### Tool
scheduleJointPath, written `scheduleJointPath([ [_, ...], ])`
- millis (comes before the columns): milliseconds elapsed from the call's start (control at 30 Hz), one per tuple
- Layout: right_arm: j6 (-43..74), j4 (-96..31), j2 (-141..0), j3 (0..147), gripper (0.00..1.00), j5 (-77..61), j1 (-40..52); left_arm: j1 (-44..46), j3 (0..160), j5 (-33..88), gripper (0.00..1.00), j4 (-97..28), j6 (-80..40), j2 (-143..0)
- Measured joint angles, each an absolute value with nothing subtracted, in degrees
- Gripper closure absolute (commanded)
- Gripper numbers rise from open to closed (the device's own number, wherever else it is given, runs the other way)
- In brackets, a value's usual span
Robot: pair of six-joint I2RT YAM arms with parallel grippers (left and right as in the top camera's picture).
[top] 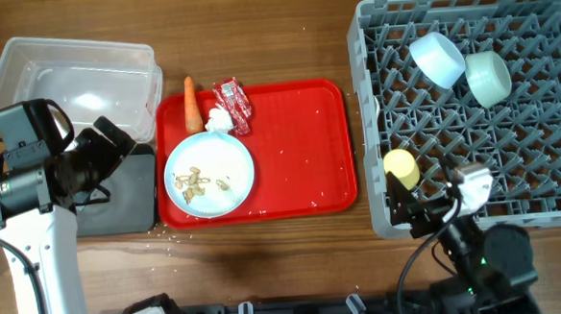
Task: Sort waste into correct bins and load items into the dishwasher rack
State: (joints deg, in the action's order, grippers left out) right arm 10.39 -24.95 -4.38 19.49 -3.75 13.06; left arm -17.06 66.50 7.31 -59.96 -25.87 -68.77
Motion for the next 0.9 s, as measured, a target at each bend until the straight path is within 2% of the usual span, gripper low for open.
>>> scheduleJointPath([
  [267, 15.7, -0.8, -1.0, 3.0, 0.0, -3.4, 9.3, -17.1, 66.5, 7.3, 0.0, -60.0, -25.9, -68.8],
  [900, 19.0, 0.0, -1.0, 0.4, 0.0, -3.1, 9.3, -17.1, 66.5, 7.3, 0.0, -60.0, -25.9, -68.8],
])
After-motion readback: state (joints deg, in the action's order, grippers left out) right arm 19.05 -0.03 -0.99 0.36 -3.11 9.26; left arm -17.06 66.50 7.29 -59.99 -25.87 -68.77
